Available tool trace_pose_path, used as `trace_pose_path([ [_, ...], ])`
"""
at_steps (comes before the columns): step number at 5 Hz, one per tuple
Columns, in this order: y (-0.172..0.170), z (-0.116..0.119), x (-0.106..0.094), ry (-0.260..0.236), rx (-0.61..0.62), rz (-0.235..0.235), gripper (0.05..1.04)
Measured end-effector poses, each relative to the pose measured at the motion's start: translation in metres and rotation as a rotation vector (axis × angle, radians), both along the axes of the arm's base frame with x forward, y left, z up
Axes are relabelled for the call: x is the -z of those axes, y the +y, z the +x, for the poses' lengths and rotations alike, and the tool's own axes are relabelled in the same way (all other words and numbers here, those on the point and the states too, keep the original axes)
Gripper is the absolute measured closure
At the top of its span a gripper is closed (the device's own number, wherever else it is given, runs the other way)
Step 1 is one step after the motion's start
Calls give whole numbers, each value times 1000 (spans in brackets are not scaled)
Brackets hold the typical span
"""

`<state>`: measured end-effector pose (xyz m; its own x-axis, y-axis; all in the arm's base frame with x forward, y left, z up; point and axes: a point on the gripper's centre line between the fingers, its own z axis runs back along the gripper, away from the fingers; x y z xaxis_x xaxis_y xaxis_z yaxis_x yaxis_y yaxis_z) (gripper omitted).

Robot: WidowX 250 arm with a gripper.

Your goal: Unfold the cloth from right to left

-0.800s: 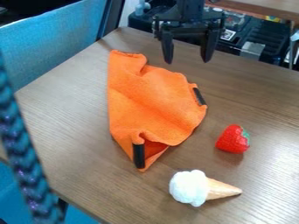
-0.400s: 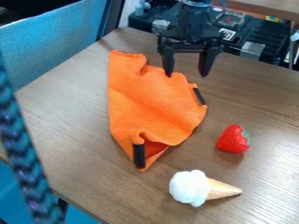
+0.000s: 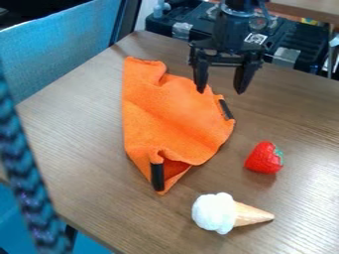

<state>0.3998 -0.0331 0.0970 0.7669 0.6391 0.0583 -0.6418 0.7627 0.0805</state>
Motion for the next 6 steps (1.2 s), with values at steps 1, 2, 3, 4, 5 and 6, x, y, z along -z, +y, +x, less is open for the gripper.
trace_pose_path([
  [1,-8,5,8,-12,-1,52,83],
  [2,-11,10,22,-5,-12,107,83],
  [3,-12,17,27,-11,-23,122,83],
  [4,-13,21,30,-11,-35,123,83],
  [5,-13,23,37,0,-40,130,83],
  [6,-11,24,43,2,-40,146,83],
])
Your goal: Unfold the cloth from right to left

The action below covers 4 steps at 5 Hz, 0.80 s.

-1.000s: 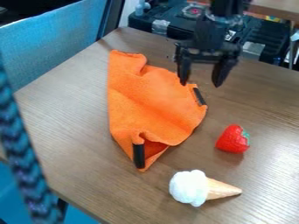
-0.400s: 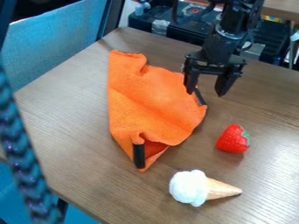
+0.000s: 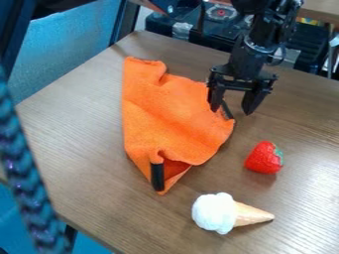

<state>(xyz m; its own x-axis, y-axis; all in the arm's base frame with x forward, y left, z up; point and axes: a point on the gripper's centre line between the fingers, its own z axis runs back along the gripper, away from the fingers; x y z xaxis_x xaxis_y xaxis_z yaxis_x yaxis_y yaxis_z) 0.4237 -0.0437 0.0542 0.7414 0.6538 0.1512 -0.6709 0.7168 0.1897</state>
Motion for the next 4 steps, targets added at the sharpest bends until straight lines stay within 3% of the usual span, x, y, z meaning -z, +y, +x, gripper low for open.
trace_pose_path([
  [1,1,-1,11,22,8,13,114],
  [3,3,2,14,11,11,21,695],
  [4,2,2,15,13,18,18,908],
])
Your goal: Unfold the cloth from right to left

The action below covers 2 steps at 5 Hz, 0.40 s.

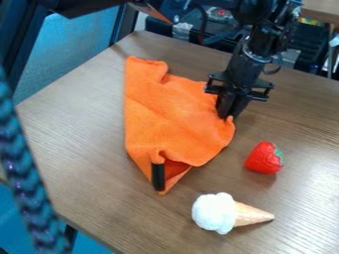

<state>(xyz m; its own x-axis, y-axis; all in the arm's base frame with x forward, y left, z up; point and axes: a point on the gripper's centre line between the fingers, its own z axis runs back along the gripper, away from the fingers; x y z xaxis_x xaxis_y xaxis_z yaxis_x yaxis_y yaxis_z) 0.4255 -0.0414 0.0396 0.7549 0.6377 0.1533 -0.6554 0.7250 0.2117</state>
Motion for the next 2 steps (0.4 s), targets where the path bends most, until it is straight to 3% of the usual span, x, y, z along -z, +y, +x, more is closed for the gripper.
trace_pose_path([
  [1,0,-3,1,24,0,-37,1007],
  [2,5,-4,-3,39,0,-111,1022],
])
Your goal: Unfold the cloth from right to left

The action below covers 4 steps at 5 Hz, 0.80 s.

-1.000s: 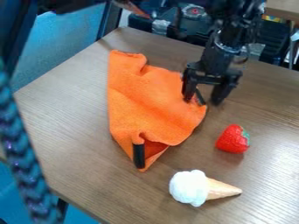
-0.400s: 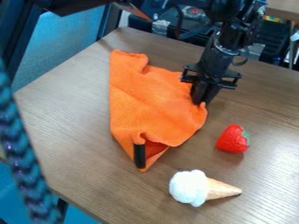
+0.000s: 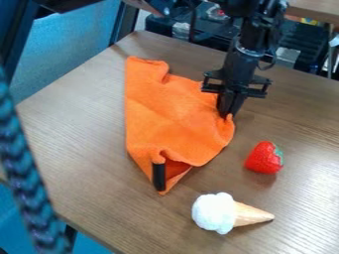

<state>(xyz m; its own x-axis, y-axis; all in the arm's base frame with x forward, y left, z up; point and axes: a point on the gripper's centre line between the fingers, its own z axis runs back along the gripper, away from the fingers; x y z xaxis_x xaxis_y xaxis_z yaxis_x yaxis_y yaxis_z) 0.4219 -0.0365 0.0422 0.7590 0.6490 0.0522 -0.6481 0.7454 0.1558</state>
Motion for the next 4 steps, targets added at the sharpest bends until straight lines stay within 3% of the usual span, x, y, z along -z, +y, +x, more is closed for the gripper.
trace_pose_path([
  [2,18,-10,-51,-73,11,-173,1024],
  [3,34,-28,-63,-89,20,-216,1024],
  [4,61,-53,-50,-65,23,-209,1024],
])
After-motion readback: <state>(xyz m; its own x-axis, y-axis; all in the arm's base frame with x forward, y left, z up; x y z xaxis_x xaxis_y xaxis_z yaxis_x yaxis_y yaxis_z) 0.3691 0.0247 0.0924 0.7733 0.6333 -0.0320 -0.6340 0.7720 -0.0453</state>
